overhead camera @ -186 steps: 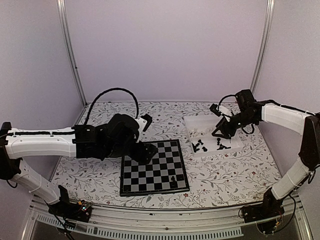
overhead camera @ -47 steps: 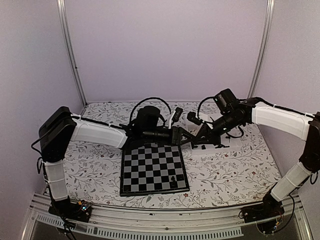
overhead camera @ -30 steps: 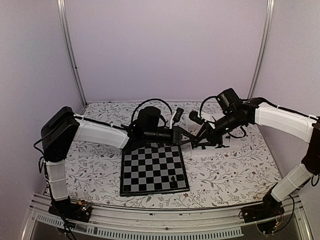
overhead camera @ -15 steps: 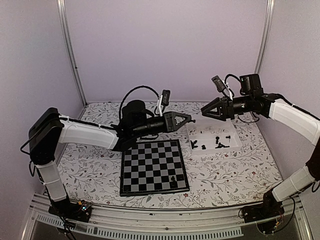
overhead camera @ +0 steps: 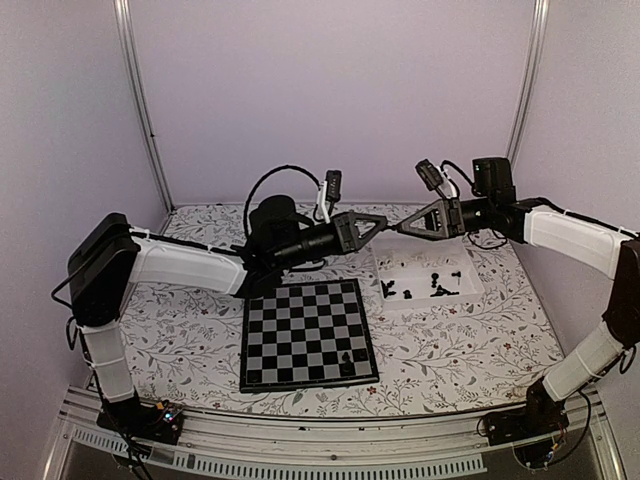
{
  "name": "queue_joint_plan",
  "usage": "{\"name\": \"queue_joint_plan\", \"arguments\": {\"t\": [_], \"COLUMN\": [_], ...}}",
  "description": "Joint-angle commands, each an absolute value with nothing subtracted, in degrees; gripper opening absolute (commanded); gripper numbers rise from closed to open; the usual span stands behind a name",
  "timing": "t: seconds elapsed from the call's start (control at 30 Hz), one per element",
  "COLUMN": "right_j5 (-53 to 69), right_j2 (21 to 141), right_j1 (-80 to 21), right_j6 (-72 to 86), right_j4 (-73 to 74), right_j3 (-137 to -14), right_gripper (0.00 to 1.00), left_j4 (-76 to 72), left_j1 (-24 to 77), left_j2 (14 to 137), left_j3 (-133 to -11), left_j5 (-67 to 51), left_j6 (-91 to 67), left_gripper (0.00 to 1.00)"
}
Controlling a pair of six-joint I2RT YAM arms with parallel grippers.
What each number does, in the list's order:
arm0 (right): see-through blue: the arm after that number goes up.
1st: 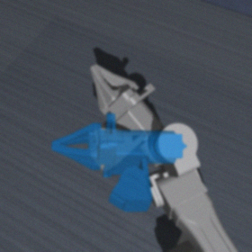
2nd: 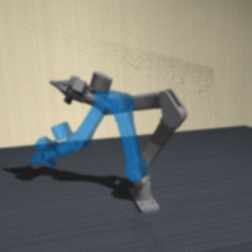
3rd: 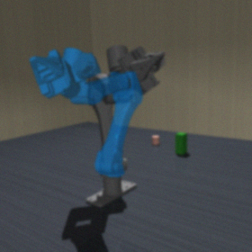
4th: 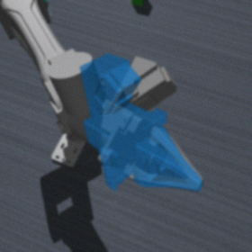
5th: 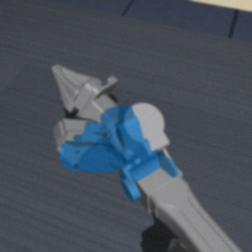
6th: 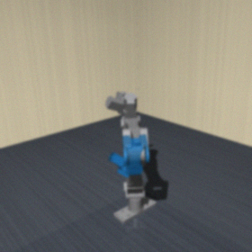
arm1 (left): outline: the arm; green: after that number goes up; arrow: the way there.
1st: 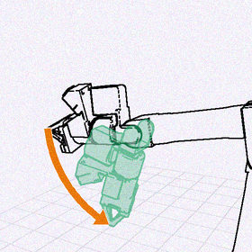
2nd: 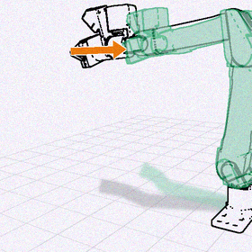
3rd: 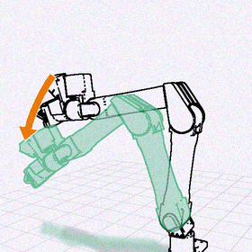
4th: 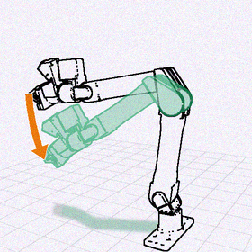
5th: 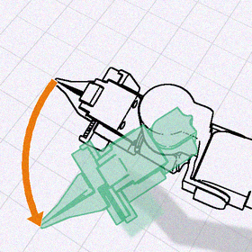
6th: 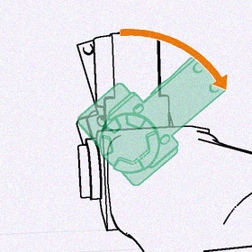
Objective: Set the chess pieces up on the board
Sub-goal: Place the chess piece on the chessboard.
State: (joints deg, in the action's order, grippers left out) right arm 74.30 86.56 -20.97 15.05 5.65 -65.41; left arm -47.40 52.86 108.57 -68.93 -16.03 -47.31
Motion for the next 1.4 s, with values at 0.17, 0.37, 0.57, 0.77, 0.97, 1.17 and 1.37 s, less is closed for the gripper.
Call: {"name": "queue_joint_plan", "arguments": {"t": [0.17, 0.37, 0.57, 0.77, 0.97, 1.17, 1.37], "right_j5": [74.46, 69.06, 66.14, 67.07, 69.73, 71.59, 73.27], "right_j2": [87.45, 85.97, 85.95, 86.37, 88.42, 88.96, 88.78], "right_j1": [-21.44, -21.18, -21.18, -21.13, -21.24, -21.20, -21.21], "right_j6": [17.84, 13.99, 12.01, 11.80, 13.43, 14.62, 15.19], "right_j4": [2.50, 6.47, 8.47, 8.55, 6.54, 4.91, 3.54], "right_j3": [-64.31, -65.00, -65.17, -65.93, -66.39, -66.42, -66.20], "right_gripper": [0.41, 0.40, 0.50, 0.50, 0.42, 0.33, 0.31], "left_j4": [-48.57, -47.01, -47.11, -46.68, -46.47, -46.04, -46.13], "left_j1": [53.51, 53.81, 54.06, 54.32, 54.49, 54.58, 54.58], "left_j2": [109.27, 106.95, 107.34, 108.55, 109.98, 110.47, 110.82], "left_j3": [-70.39, -68.62, -69.08, -70.64, -72.26, -72.69, -72.77], "left_j5": [-15.72, -12.31, -12.32, -13.37, -14.79, -15.18, -15.38], "left_j6": [-47.24, -45.45, -45.57, -45.91, -46.45, -46.57, -46.71], "left_gripper": [0.09, 0.08, 0.08, 0.08, 0.08, 0.08, 0.07]}}
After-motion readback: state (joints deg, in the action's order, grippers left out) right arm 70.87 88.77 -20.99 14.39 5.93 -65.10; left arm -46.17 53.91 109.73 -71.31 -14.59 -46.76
